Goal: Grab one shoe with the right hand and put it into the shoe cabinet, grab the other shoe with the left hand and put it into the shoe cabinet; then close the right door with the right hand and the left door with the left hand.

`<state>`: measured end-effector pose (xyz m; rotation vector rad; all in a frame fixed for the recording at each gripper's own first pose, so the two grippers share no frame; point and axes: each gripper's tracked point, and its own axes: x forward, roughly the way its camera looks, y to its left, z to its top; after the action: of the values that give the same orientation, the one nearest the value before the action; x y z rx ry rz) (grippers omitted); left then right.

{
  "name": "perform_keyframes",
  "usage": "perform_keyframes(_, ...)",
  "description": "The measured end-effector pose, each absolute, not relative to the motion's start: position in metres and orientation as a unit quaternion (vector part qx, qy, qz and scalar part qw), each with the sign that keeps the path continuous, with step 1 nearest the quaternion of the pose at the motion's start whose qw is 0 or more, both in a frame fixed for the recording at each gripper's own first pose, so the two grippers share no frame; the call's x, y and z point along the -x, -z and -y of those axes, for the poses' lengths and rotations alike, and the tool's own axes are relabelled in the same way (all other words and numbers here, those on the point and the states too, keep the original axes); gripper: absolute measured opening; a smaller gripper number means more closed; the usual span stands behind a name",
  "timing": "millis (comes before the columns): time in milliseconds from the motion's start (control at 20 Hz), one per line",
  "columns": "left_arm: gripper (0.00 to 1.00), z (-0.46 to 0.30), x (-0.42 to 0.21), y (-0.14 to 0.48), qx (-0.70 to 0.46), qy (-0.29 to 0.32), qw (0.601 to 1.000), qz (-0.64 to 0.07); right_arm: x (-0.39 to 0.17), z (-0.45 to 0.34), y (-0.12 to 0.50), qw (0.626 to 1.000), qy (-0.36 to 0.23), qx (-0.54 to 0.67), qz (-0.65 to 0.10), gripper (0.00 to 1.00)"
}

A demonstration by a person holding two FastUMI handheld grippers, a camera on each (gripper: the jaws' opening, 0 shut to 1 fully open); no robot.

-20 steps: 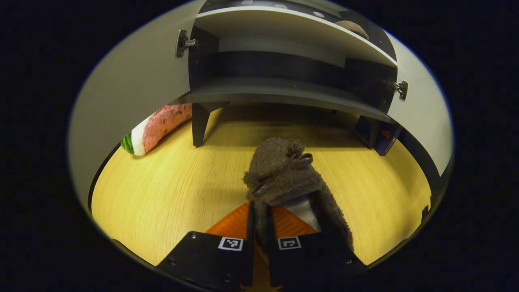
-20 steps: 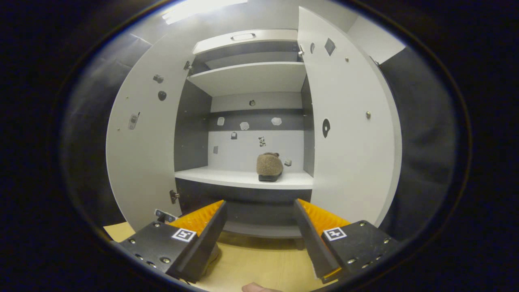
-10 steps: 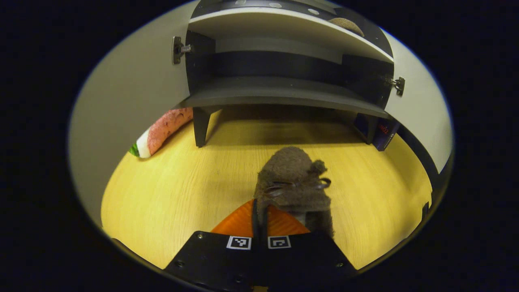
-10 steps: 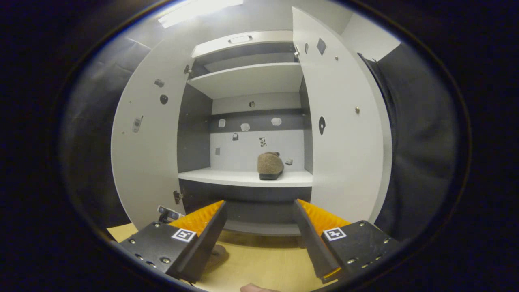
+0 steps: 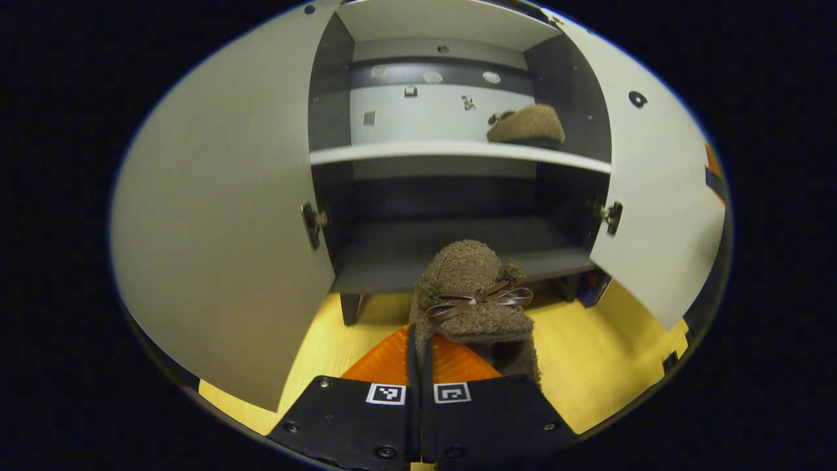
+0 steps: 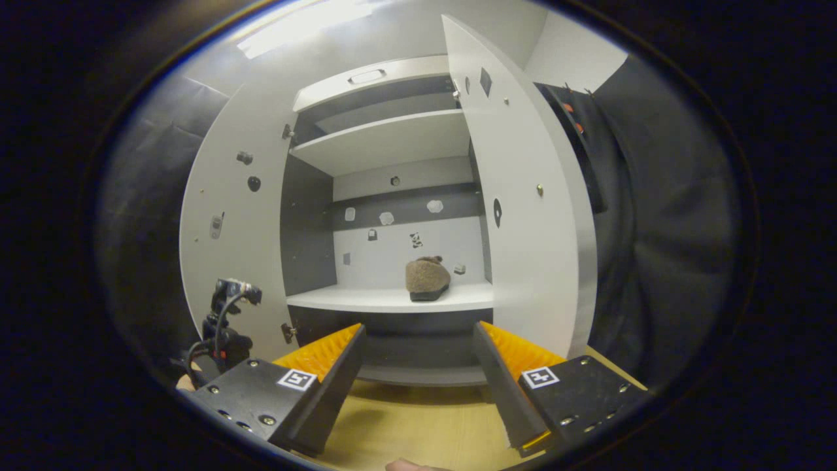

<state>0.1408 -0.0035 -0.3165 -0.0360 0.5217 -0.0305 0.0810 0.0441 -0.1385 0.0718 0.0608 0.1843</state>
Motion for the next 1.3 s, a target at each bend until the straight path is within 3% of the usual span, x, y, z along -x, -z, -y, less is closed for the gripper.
perform_keyframes(350, 0.01, -0.001, -0.212, 0.174, 0.042, 0.002, 0.990, -0.135, -0.070, -0.047, 0.118, 0.995, -0.100, -0.022, -0.015, 0.98)
perform_keyframes(650, 0.02, -0.006, -0.296, 0.108, 0.065, -0.018, 0.995, -0.080, -0.054, -0.050, 0.109, 0.994, -0.110, 0.001, 0.005, 0.98)
perform_keyframes(900, 0.02, 0.002, -0.378, 0.119, 0.098, -0.010, 0.989, -0.113, -0.040, -0.040, 0.108, 0.994, -0.104, 0.006, 0.019, 0.98)
perform_keyframes(1100, 0.02, 0.000, -0.416, 0.158, 0.127, -0.015, 0.977, -0.173, -0.033, -0.028, 0.106, 0.995, -0.091, 0.019, 0.040, 0.98)
perform_keyframes(1300, 0.03, -0.011, -0.447, 0.180, 0.109, -0.031, 0.975, -0.189, -0.034, -0.027, 0.114, 0.995, -0.095, 0.018, 0.033, 0.98)
